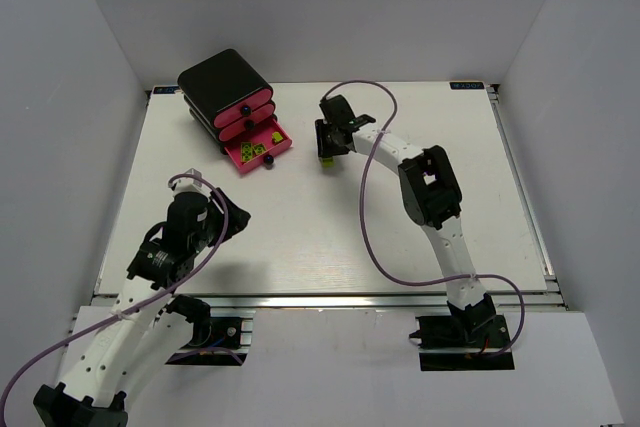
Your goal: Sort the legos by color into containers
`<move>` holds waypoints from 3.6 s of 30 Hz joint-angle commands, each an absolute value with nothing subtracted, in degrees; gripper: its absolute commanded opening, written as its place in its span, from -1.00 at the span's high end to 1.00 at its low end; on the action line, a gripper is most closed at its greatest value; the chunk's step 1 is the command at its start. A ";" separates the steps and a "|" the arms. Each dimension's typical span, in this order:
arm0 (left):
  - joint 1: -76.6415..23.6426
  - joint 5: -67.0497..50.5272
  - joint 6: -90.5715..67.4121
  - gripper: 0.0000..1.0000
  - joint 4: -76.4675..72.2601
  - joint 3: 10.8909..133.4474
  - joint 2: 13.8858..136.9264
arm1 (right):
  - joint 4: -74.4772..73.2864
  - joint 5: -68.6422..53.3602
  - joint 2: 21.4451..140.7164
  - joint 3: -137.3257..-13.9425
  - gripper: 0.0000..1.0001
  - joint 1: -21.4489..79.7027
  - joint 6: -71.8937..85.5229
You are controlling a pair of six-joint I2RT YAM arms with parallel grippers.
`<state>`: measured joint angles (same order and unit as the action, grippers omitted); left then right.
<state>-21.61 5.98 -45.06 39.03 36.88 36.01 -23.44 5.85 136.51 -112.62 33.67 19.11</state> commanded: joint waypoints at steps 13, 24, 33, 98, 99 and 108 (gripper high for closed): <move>-21.88 6.06 -44.83 -0.35 36.56 36.12 37.17 | 5.79 -33.05 131.56 -116.97 0.97 36.29 -15.72; -21.88 6.50 -45.18 -0.35 37.53 36.30 36.74 | 26.54 -22.51 140.62 -120.57 0.54 41.74 -14.15; -21.88 6.94 -45.00 -0.35 38.85 37.35 37.27 | 27.60 -15.91 145.72 -123.58 0.30 42.98 -15.55; -21.44 -4.14 22.23 0.97 23.29 80.60 113.99 | 3.17 -42.27 93.86 -73.73 1.00 13.45 -11.51; -21.45 -2.74 22.15 0.93 22.94 80.51 114.52 | 2.90 -42.88 94.22 -74.18 1.00 13.27 -11.43; -21.45 14.67 19.95 0.58 20.30 82.52 119.08 | 3.60 -44.91 96.77 -76.82 1.00 12.39 -8.79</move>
